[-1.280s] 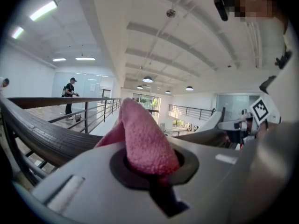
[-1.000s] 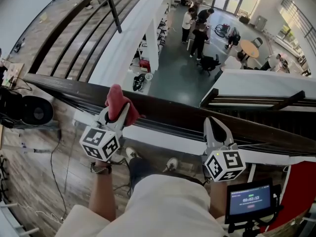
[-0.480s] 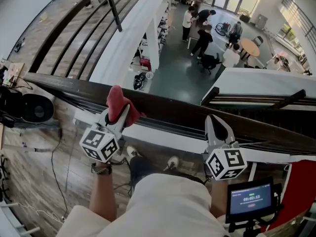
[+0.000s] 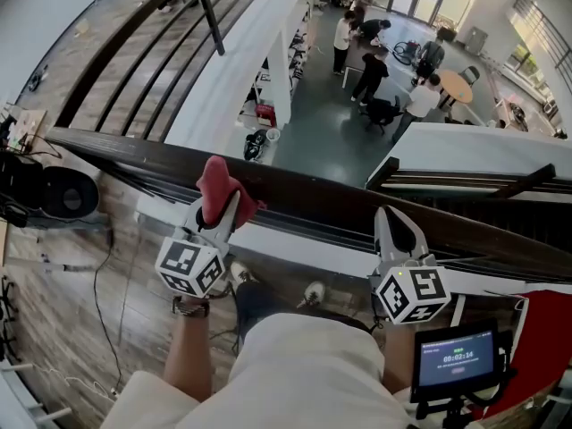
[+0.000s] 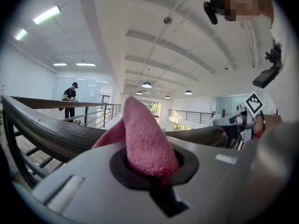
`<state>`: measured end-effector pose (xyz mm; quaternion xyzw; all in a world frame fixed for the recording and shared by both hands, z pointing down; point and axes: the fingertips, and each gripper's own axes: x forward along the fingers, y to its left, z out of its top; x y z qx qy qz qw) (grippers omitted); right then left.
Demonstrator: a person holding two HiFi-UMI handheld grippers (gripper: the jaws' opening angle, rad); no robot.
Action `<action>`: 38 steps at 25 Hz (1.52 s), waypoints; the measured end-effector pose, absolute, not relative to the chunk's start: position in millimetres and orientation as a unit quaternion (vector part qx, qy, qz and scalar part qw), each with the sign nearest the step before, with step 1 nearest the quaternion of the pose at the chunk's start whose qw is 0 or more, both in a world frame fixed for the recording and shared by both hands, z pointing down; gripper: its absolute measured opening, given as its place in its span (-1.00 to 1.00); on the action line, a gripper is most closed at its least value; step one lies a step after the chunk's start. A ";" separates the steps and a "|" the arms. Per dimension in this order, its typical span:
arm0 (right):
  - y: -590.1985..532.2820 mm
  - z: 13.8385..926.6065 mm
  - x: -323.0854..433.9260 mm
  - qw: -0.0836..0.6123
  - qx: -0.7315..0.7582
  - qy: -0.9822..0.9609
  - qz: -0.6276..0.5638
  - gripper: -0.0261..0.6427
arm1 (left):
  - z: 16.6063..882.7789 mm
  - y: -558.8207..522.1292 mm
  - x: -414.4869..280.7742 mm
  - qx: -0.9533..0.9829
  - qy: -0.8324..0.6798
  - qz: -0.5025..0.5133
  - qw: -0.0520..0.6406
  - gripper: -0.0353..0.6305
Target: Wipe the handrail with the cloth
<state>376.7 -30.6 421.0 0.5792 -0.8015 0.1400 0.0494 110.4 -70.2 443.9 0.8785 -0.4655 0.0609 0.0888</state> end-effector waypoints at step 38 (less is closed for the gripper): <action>-25.7 424.8 381.3 0.044 0.578 -0.801 0.150 -0.91 | 465.4 -53.8 180.8 0.899 -0.412 0.134 0.068 -0.79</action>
